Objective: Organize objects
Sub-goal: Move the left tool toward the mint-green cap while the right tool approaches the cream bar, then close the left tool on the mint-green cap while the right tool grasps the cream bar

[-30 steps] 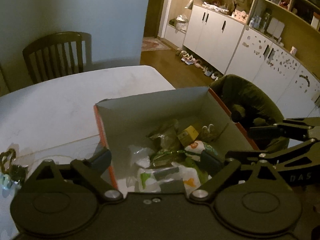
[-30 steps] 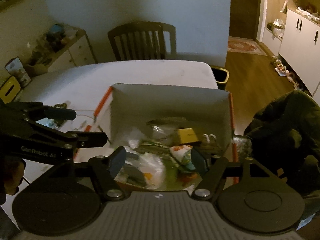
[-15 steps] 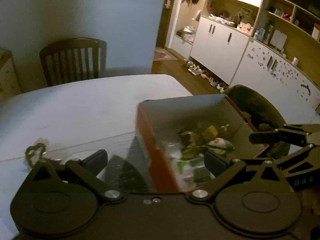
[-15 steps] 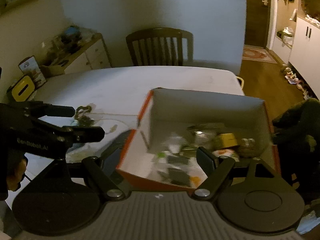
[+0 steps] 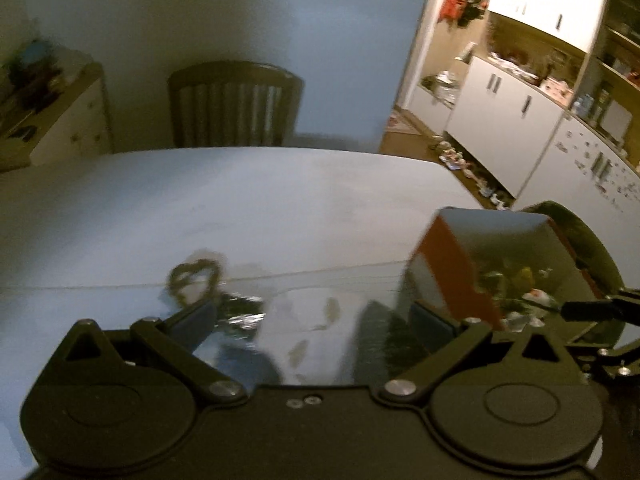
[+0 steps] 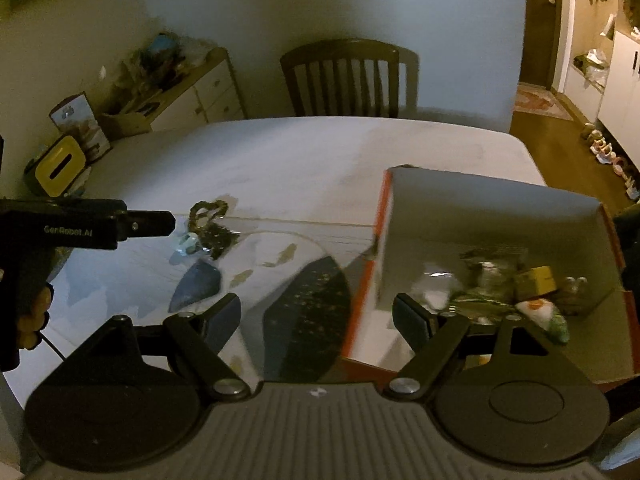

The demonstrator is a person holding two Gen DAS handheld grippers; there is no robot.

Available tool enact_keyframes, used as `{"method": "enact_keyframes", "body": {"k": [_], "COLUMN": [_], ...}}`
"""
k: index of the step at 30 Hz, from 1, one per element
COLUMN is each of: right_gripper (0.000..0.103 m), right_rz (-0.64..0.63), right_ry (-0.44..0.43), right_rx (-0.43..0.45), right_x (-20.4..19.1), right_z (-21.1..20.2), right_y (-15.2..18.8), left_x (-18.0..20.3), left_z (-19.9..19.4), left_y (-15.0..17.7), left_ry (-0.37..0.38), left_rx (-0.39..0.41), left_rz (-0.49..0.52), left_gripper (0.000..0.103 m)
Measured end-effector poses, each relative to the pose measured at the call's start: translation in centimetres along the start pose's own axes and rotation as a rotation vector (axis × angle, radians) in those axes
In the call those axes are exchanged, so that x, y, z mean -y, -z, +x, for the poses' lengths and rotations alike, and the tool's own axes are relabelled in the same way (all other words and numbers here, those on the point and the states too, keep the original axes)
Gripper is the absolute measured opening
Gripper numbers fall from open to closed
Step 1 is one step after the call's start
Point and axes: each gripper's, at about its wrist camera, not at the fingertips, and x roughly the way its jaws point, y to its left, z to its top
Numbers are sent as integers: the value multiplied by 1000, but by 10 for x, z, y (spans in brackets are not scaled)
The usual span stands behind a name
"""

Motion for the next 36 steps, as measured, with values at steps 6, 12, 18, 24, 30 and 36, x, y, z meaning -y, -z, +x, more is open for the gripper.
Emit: {"method": "enact_keyframes", "body": {"k": [6,12,18,24,30,36], "right_gripper": [83,83,83,83,83,82], "right_rz": [-36,-82,-95,-128,-178,-196], "right_ry": [-21,-33,-34,-21,-11,2], "right_rx": [-43,-114,-180,-198,-239,-259], "right_x": [-40,-78,-98,-109,-118,-120], "right_z": [32,74,111,136,158,172], "right_y": [-1,8,15,16,23,28], "left_x": [-40,-79,-98,-108,-114,-111], "left_z": [16,40,60,80,95,108], "left_y": [12,28,37,40,46,47], "left_ry": [-53,-65,-77,-120,-139,-135], "left_rx": [-13,-89,-101,-98,-105,-102], "left_rz": [-9,-92,-107,-94,-47,0], "left_gripper": [103,103,103,101,93,86]}}
